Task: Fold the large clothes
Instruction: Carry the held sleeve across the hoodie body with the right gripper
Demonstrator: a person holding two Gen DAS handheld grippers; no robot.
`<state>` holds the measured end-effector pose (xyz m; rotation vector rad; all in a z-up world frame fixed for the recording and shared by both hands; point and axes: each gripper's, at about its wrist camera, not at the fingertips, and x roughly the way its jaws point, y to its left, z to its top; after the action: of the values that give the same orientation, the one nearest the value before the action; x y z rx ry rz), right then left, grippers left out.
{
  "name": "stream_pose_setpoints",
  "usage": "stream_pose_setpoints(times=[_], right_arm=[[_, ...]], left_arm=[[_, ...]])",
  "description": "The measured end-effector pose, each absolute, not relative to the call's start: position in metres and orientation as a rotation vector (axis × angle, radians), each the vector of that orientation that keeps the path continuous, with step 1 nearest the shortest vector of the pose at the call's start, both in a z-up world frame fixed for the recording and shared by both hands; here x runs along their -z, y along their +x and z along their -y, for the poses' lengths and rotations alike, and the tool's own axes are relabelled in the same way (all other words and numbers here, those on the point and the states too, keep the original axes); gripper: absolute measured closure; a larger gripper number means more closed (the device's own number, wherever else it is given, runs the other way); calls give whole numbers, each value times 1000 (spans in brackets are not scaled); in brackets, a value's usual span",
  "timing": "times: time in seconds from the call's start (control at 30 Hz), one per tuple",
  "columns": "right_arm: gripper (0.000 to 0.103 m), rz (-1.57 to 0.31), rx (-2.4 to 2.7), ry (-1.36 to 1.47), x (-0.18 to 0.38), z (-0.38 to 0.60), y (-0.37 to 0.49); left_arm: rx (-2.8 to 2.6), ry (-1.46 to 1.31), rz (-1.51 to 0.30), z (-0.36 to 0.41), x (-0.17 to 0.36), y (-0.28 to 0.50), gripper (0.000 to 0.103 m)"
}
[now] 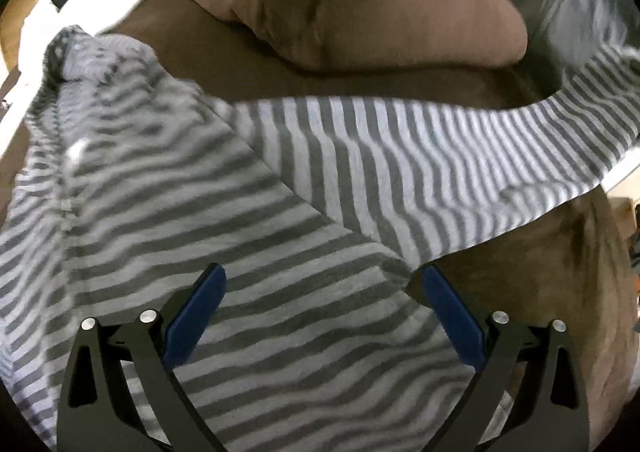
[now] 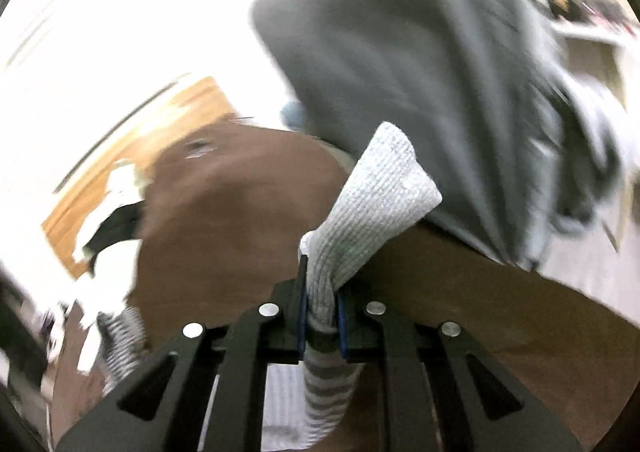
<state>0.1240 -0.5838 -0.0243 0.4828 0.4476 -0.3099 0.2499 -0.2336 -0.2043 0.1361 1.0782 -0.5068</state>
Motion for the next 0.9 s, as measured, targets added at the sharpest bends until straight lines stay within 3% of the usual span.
stream_pose_setpoints(times=[0.2, 0.47, 0.63, 0.9], right_arm=[[91, -392, 42, 372, -43, 469, 148], [91, -428, -308, 352, -74, 304, 193], [91, -567, -427, 255, -31, 183, 215], [91, -864, -535, 122, 121, 53, 216]], left_arm=[[430, 107, -1029, 179, 154, 223, 6], [262, 50, -1032, 77, 128, 183, 6], [139, 1, -1033, 7, 131, 160, 6], [-37, -63, -1055, -84, 164, 135, 7]])
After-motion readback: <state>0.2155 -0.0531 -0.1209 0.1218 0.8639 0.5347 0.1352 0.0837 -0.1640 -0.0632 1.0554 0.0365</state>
